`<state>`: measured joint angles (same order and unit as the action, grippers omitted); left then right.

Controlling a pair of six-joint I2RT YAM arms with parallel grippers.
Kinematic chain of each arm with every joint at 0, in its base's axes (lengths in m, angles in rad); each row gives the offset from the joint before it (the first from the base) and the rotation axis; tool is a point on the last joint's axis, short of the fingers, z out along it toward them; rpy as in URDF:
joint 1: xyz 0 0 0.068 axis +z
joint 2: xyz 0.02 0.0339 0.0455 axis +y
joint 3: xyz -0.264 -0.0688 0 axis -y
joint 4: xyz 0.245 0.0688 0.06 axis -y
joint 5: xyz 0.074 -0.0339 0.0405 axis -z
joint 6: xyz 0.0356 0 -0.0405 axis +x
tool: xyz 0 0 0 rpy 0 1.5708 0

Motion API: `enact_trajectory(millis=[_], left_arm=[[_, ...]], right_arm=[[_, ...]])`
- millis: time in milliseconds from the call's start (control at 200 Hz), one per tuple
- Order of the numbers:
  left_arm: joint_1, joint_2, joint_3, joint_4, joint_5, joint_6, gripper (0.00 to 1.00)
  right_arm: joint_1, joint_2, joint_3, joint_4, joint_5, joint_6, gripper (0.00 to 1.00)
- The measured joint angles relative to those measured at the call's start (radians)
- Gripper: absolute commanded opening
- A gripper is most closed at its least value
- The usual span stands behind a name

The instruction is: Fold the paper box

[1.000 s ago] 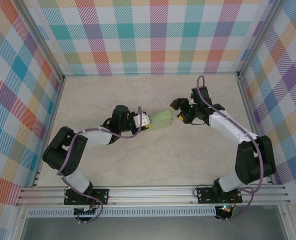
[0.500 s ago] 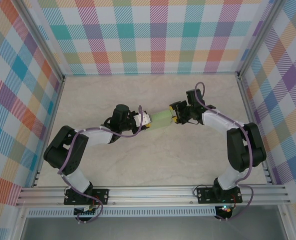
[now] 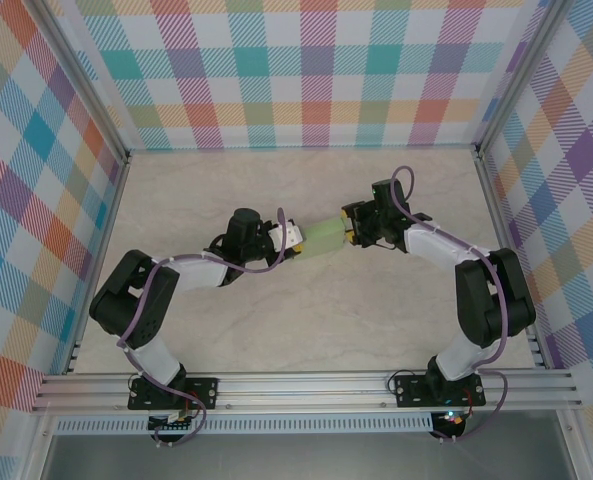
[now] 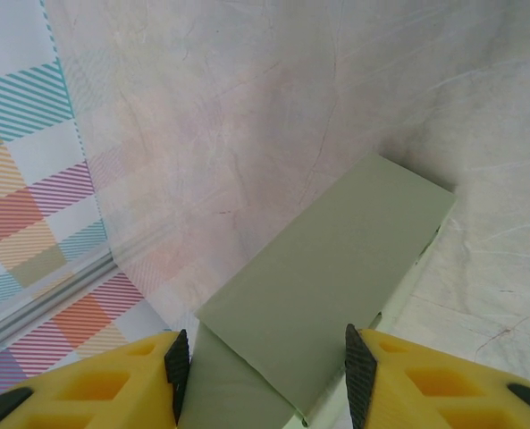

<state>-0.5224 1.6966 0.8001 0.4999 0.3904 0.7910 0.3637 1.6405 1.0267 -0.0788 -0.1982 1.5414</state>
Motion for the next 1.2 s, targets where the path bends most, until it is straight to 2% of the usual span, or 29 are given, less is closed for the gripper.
enact_trajectory(millis=[145, 275, 360, 520, 765, 1200], left_arm=[[0.000, 0.004, 0.005, 0.000, -0.009, -0.013, 0.41], [0.000, 0.008, 0.011, -0.002, -0.014, -0.016, 0.41], [-0.001, 0.015, 0.020, -0.002, -0.017, -0.016, 0.41], [-0.002, 0.016, 0.022, -0.005, -0.019, -0.016, 0.41], [-0.002, 0.023, 0.037, -0.020, -0.030, -0.016, 0.42], [-0.004, 0.023, 0.037, -0.020, -0.037, -0.013, 0.43]], right_arm=[[0.003, 0.000, 0.000, 0.016, 0.008, 0.013, 0.52], [0.003, 0.000, 0.000, 0.034, 0.005, 0.018, 0.60], [0.005, 0.000, 0.000, 0.043, -0.012, 0.018, 0.59], [0.011, 0.000, 0.000, 0.050, -0.031, 0.018, 0.54], [0.011, 0.000, -0.004, 0.053, -0.029, 0.012, 0.38], [0.011, -0.002, -0.091, 0.203, -0.018, -0.014, 0.30]])
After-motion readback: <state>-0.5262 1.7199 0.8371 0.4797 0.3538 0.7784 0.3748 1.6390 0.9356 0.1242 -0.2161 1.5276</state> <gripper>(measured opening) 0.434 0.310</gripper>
